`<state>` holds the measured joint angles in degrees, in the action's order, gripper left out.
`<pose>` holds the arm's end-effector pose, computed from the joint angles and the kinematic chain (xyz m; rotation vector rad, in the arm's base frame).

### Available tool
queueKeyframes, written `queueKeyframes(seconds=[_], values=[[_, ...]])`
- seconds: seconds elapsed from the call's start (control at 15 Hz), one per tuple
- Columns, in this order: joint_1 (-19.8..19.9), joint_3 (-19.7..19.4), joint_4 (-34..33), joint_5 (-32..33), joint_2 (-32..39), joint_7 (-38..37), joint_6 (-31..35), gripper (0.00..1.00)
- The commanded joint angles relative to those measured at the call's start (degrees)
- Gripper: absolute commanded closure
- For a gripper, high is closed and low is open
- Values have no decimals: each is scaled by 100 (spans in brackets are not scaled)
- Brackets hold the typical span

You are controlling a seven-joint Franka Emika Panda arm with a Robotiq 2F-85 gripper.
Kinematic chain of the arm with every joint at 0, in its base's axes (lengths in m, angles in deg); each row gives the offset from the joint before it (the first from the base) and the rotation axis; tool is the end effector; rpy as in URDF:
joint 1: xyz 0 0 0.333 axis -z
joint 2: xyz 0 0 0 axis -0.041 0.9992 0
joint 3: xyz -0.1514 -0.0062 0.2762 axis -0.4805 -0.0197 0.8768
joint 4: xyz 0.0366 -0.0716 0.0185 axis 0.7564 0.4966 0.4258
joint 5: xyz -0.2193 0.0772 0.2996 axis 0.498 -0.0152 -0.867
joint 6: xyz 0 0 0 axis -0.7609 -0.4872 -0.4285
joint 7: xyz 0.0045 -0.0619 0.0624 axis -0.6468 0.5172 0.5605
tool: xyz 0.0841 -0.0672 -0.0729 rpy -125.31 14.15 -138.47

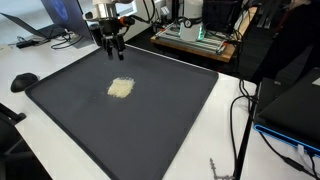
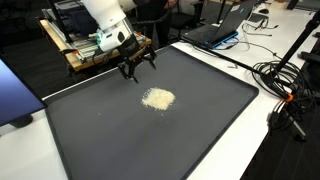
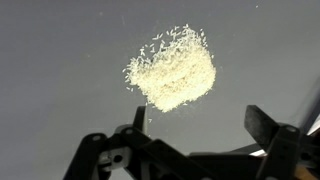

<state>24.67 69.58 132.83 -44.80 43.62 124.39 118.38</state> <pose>0.5176 -0.1534 0.2398 -2.8145 0.1418 -0.4671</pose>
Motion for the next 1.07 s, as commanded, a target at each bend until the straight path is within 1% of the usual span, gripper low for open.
queueKeyframes(seconds=[0.0, 0.13, 0.2, 0.33, 0.4, 0.47, 0.53, 0.6, 0.73, 0.8, 1.0], values=[[88, 161, 656, -827, -511, 87, 158, 0], [59, 165, 822, -1195, -660, -32, 108, 0], [69, 178, 855, -1396, -729, -41, -17, 0], [-21, 145, 938, -1385, -800, -308, 46, 0], [-164, 90, 1022, -857, -811, -733, 259, 0], [-724, -424, 1088, -368, -810, -1207, 323, 0], [-826, -496, 1116, 74, -828, -1487, 261, 0], [-673, -322, 1151, 636, -827, -1898, 246, 0], [-873, -476, 1157, 1463, -864, -2539, 99, 0], [-964, -528, 1176, 1940, -891, -2859, 171, 0], [-1320, -845, 1149, 3424, -874, -3949, 234, 0]])
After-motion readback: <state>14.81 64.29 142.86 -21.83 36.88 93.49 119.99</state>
